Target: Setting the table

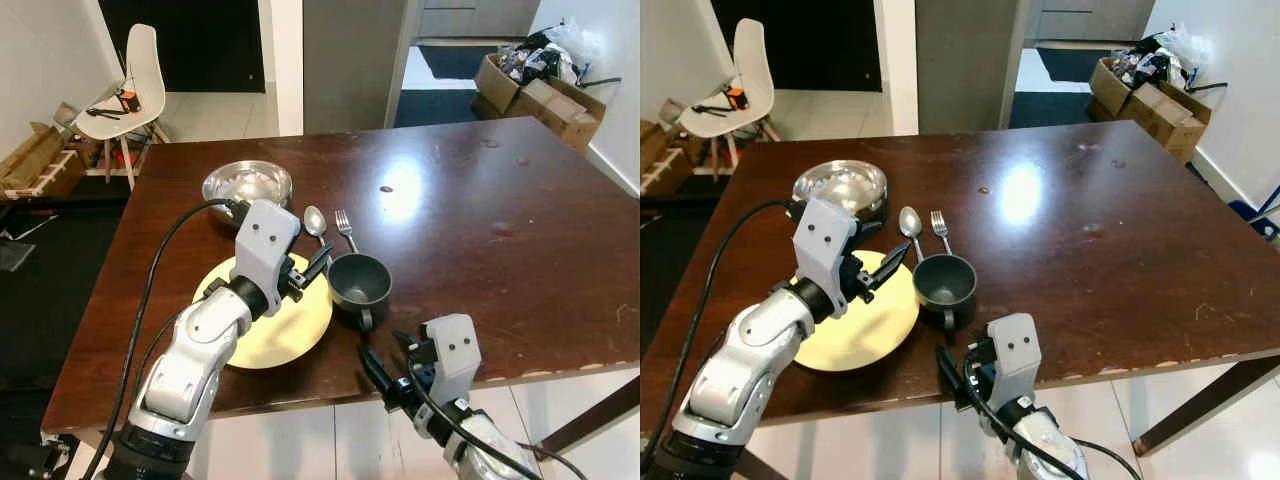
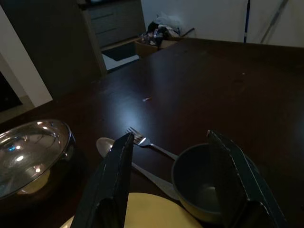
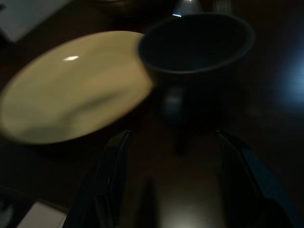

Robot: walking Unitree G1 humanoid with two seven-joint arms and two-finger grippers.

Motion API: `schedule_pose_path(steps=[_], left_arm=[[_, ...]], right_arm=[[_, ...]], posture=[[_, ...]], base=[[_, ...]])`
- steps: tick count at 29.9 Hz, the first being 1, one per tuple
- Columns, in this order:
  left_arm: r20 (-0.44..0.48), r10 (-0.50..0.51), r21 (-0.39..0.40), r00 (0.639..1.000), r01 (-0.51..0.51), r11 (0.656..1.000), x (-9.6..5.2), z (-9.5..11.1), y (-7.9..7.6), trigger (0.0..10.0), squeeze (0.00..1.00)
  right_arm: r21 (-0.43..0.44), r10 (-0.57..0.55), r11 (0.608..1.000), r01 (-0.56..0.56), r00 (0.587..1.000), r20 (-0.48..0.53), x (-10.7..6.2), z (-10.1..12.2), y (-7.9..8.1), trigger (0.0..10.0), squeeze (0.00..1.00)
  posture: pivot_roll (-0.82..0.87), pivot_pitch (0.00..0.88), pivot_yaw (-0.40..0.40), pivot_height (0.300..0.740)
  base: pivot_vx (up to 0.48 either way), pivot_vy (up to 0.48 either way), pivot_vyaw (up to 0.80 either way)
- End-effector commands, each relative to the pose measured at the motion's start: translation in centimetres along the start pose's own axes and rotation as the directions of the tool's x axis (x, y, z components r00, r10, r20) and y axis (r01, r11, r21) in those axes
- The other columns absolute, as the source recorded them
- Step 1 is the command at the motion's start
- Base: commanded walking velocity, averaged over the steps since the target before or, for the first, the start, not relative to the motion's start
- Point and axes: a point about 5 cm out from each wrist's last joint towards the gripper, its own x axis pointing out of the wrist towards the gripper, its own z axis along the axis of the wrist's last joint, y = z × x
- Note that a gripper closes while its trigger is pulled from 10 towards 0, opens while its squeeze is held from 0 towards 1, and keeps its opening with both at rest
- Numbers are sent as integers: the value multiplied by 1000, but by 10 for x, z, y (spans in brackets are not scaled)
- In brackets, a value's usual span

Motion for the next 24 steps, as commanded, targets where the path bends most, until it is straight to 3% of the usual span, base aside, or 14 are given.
schedule_pose_path(steps=[1, 12, 17, 24], left_arm=[[-13, -2, -1, 1000, 2, 1000, 0, -4, 1, 10000, 0], [-10, 1, 3, 1000, -1, 1000, -1, -2, 1, 10000, 0], [-7, 3, 2, 1000, -3, 1000, -1, -2, 1, 10000, 0], [-5, 3, 0, 1000, -3, 1000, 0, -1, 1, 10000, 0]], right_arm=[[15, -32, 999, 33, 999, -17, 2, -6, -5, 10000, 0], [51, -25, 998, 24, 1000, 7, 22, -8, -14, 10000, 0], [23, 77, 997, -76, 997, -4, 33, -13, -7, 10000, 0], [3, 96, 995, -96, 995, -29, 44, -19, -8, 10000, 0]], posture=[[-28, 41, 105, 740], [-12, 37, 109, 740], [-6, 35, 112, 740], [-2, 35, 113, 740]], base=[[0, 0, 0], [0, 0, 0], [0, 0, 0], [0, 0, 0]])
